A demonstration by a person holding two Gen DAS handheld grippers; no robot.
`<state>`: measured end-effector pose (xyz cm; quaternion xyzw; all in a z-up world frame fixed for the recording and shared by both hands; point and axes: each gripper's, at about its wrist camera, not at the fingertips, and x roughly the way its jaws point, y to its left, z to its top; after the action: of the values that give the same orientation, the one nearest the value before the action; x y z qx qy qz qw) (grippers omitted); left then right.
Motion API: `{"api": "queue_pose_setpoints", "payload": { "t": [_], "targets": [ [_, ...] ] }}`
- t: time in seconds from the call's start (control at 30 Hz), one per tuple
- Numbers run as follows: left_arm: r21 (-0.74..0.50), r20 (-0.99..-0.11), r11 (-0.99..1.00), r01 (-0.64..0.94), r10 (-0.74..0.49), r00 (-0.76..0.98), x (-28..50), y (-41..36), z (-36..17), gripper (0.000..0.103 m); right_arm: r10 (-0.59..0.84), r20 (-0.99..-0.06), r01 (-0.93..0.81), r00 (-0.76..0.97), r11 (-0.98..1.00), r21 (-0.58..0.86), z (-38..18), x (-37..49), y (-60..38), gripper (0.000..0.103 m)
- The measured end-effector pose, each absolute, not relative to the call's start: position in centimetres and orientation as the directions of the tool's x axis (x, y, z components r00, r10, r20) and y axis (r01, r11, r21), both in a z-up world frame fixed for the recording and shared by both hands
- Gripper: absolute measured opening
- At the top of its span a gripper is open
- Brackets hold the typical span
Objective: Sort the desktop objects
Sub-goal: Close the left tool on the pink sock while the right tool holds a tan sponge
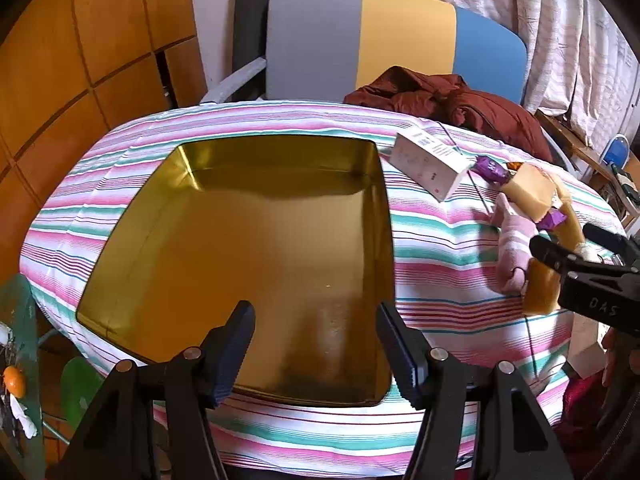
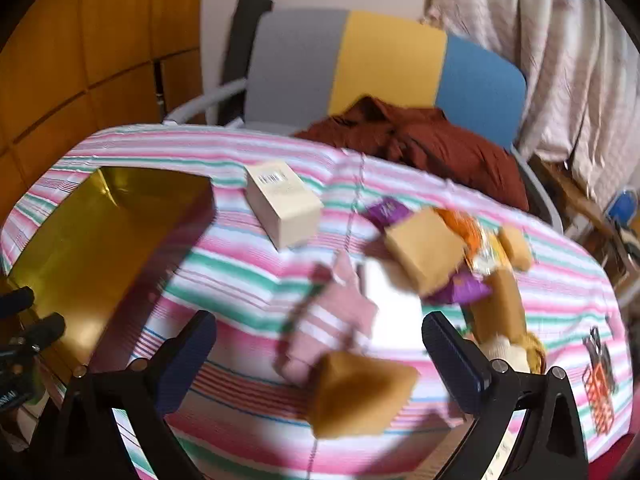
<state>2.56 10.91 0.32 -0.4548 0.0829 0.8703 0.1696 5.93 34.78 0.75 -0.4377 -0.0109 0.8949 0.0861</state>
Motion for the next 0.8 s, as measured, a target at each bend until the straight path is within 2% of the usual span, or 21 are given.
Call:
{"api": "queue_pose_setpoints", "payload": {
  "t": [0.2, 0.3, 0.4, 0.6, 0.7, 0.73, 0.8],
  "targets": [
    [-0.027, -0.827, -0.917, -0.399, 0.244, -0.507, 2.8, 12.0, 0.1, 0.064, 0.084, -0.854, -0.083, -0.514, -0.995, -0.048, 0.2, 5.6, 37.5, 0.103],
    [-0.029, -0.824, -0.912, -0.409, 0.253, -0.507, 2.9, 12.6, 0.3, 0.064, -0.027, -0.906, -0.055, -0.423, -0.997, 0.056, -0.9, 5.4, 40.1, 0.103],
    [-0.028, -0.82, -0.907, -0.421, 0.261, -0.509, 3.0, 13.3, 0.5, 0.064, -0.035, -0.938, -0.078, -0.344, -0.995, 0.065, -2.5, 5.5, 41.4, 0.1],
    [-0.021, -0.824, -0.887, -0.461, 0.277, -0.495, 2.8, 15.6, 0.6, 0.064, -0.21, -0.93, -0.039, -0.303, -0.972, 0.232, -4.4, 4.8, 42.0, 0.075],
    [-0.001, -0.818, -0.88, -0.475, 0.274, -0.506, 2.7, 16.9, 0.7, 0.064, -0.267, -0.912, 0.007, -0.312, -0.96, 0.279, -4.7, 4.6, 41.2, 0.058],
    [0.002, -0.816, -0.877, -0.481, 0.277, -0.508, 2.6, 17.3, 0.7, 0.064, -0.297, -0.901, 0.035, -0.316, -0.953, 0.302, -4.6, 4.6, 40.8, 0.044],
    [0.009, -0.814, -0.871, -0.492, 0.279, -0.509, 2.3, 18.0, 0.7, 0.064, -0.315, -0.891, 0.063, -0.327, -0.948, 0.311, -4.2, 4.6, 40.5, 0.039]
  ]
}}
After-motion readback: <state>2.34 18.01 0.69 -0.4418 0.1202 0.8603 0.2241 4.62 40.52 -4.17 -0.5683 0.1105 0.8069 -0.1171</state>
